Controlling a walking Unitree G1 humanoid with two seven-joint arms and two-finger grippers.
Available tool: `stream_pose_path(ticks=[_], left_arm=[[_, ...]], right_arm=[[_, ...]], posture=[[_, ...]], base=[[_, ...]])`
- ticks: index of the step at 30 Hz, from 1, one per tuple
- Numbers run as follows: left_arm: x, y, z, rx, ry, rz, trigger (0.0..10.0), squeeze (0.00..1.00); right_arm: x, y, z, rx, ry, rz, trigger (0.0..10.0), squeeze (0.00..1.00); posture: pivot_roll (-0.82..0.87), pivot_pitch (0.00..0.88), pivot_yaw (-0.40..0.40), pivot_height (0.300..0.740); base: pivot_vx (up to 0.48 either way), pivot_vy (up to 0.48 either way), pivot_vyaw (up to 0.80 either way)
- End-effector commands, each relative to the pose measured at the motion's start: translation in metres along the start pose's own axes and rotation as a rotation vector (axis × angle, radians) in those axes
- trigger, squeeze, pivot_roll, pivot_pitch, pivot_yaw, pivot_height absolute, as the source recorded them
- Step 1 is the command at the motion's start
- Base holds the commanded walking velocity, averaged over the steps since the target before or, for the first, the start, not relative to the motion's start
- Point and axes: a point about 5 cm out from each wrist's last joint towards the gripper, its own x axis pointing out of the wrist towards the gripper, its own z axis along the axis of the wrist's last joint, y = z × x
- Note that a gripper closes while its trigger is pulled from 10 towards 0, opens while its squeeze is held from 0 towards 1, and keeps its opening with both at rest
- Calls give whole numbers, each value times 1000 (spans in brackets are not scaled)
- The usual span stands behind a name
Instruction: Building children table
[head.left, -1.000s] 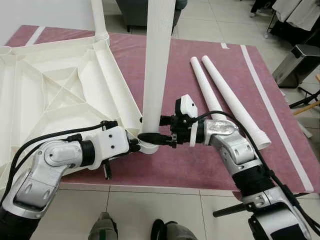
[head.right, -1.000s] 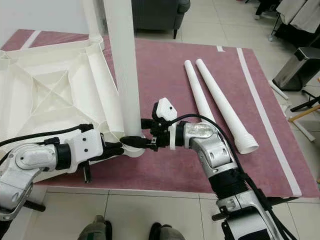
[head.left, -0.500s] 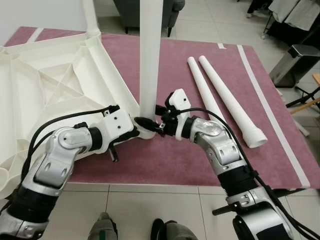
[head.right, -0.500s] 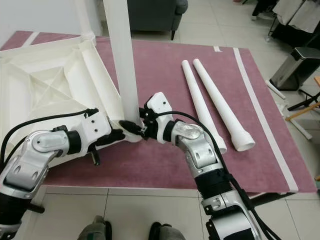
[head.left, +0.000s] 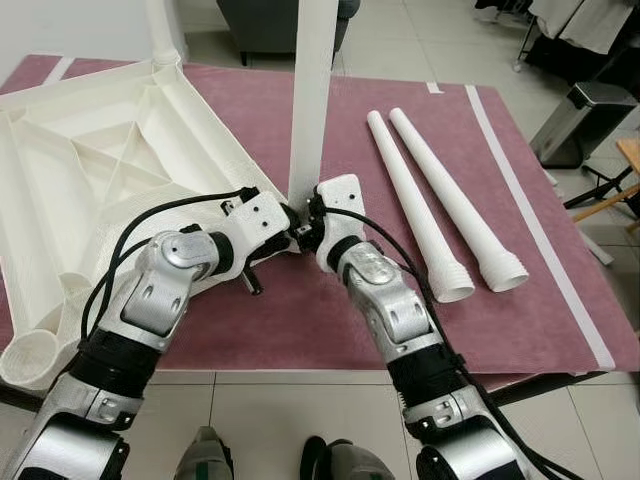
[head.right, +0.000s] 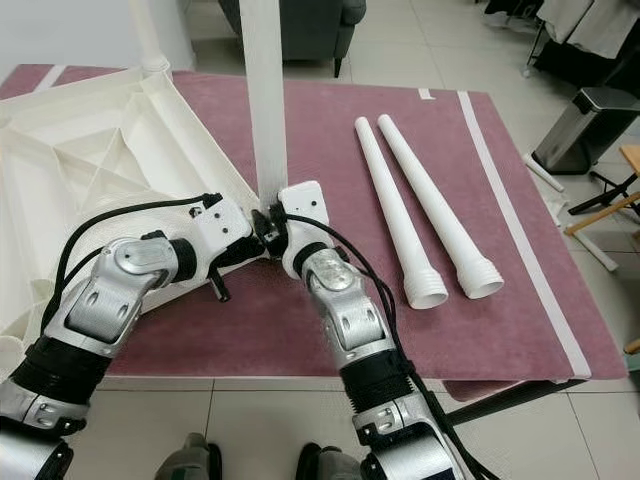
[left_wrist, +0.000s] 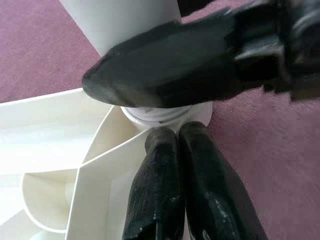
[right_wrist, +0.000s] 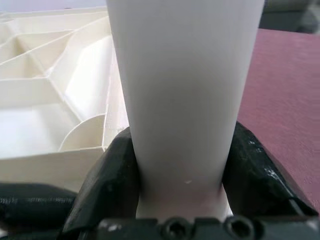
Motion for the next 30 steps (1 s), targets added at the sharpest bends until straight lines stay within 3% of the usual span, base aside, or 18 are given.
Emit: stream_pose_path(ticks=[1, 8, 9, 10, 12, 13, 15, 16, 18, 21, 23, 26, 28, 30], left_arm=[[1, 6, 51, 104, -193, 114, 0, 0], [1, 6, 51, 104, -188, 121, 0, 0], [0, 5, 48, 104, -183, 121, 0, 0], [-2, 4, 46, 107, -178, 116, 0, 0], [-2, 4, 46, 107, -178, 116, 0, 0], [-3, 3, 44, 109, -176, 110, 0, 0], [-5, -1, 42, 121, -176, 86, 0, 0], [-8, -3, 41, 134, -182, 63, 0, 0], [-11, -5, 40, 143, -185, 47, 0, 0], [-26, -17, 38, 184, -224, -45, 0, 0], [-32, -23, 37, 198, -236, -86, 0, 0], [-32, -23, 37, 198, -236, -86, 0, 0], [-49, -36, 33, 224, -246, -189, 0, 0], [-56, -42, 30, 229, -243, -229, 0, 0]], right_arm=[[3, 11, -28, 37, 148, -77, 0, 0], [7, 15, -21, 55, 115, -126, 0, 0], [7, 17, -17, 47, 94, -113, 2706, 0], [6, 20, -15, 56, 72, -77, 10000, 0], [6, 20, -15, 56, 72, -77, 10000, 0], [5, 23, -12, 57, 49, -47, 10000, 1000], [3, 30, -2, 84, -18, 67, 10000, 1000], [0, 32, 5, 79, -58, 136, 10000, 0], [-2, 33, 9, 73, -83, 181, 10000, 0], [-11, 23, 19, 37, -136, 359, 10000, 0], [-15, 18, 21, 15, -145, 415, 10000, 0], [-15, 18, 21, 15, -145, 415, 10000, 0], [-24, 3, 23, -66, -143, 563, 10000, 0], [-28, -2, 23, -103, -136, 629, 10000, 0]], posture=[[139, 112, -16, 740], [149, 110, -25, 740], [150, 109, -27, 740], [150, 107, -28, 740], [150, 107, -28, 740], [149, 107, -27, 740], [148, 105, -27, 740], [148, 105, -26, 740], [148, 105, -26, 740], [149, 109, -26, 740], [149, 111, -26, 740], [149, 111, -26, 740], [154, 117, -28, 740], [157, 121, -31, 740]], base=[[0, 0, 0], [0, 0, 0], [0, 0, 0], [0, 0, 0], [0, 0, 0], [0, 0, 0], [0, 0, 0], [0, 0, 0], [0, 0, 0], [0, 0, 0], [0, 0, 0], [0, 0, 0], [0, 0, 0], [0, 0, 0]])
